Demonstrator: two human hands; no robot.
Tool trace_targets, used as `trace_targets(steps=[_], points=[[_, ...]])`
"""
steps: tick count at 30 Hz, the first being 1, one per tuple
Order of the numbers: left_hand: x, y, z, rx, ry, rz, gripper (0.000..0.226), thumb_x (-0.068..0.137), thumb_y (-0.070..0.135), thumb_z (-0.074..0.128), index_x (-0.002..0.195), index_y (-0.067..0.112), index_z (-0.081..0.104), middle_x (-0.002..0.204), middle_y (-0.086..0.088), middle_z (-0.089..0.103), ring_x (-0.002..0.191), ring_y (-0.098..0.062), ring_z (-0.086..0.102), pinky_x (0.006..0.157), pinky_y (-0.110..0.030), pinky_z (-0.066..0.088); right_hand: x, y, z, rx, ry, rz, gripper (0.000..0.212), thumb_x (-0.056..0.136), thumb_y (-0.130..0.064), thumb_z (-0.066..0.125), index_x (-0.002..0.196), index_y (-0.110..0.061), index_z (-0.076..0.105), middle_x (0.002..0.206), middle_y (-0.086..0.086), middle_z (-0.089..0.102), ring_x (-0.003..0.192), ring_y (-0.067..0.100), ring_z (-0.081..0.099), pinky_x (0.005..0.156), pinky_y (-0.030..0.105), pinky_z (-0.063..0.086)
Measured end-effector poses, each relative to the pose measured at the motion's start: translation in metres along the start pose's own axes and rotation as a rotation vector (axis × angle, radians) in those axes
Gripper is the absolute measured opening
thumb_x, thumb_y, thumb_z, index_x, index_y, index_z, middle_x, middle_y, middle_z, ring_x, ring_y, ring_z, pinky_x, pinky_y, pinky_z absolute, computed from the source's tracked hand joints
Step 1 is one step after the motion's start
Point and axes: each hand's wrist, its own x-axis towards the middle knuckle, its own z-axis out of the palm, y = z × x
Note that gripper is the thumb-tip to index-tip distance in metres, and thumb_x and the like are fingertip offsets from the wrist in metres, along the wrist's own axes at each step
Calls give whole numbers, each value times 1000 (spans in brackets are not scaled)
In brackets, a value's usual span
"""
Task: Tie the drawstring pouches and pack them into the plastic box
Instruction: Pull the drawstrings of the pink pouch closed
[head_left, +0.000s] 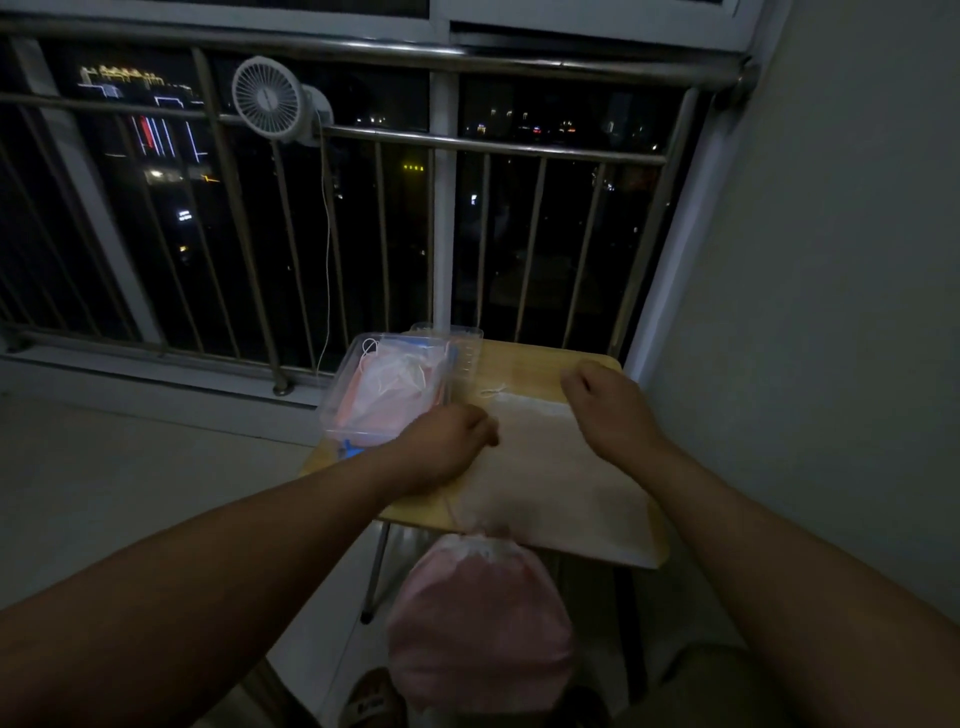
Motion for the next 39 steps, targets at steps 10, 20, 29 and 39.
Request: trace_targets(steps=[10, 20, 29, 39], points=[[10, 69, 13, -362, -10, -11, 43, 111, 38, 37, 101, 16, 72, 82, -3, 60, 73, -15, 51, 66, -29, 41, 21, -55, -7, 480, 110, 207, 28, 108, -36, 40, 109, -16, 59, 94, 4, 62, 80, 18, 58, 67, 32, 43], [27, 52, 9, -701, 7, -173, 41, 110, 37, 39, 98, 10, 68, 67, 1, 50, 52, -11, 38, 48, -24, 30, -61, 34, 67, 393, -495, 284, 24, 104, -19, 57, 119, -16, 75, 109, -12, 75, 95, -7, 69, 79, 8, 48], [43, 41, 4, -736, 114, -208, 33, 104, 38, 53, 114, 10, 66, 76, -1, 51, 59, -12, 43, 53, -24, 36, -58, 44, 78, 526, -349, 364, 22, 106, -19, 55, 108, -17, 76, 73, 4, 72, 76, 19, 70, 73, 27, 54], [65, 44, -4, -1036, 169, -271, 23, 99, 17, 49, 118, 8, 59, 72, -1, 48, 59, -12, 40, 53, -25, 34, -68, 35, 88, 423, -495, 260, 26, 107, -31, 53, 113, -23, 78, 98, -21, 75, 90, -7, 69, 79, 14, 52]])
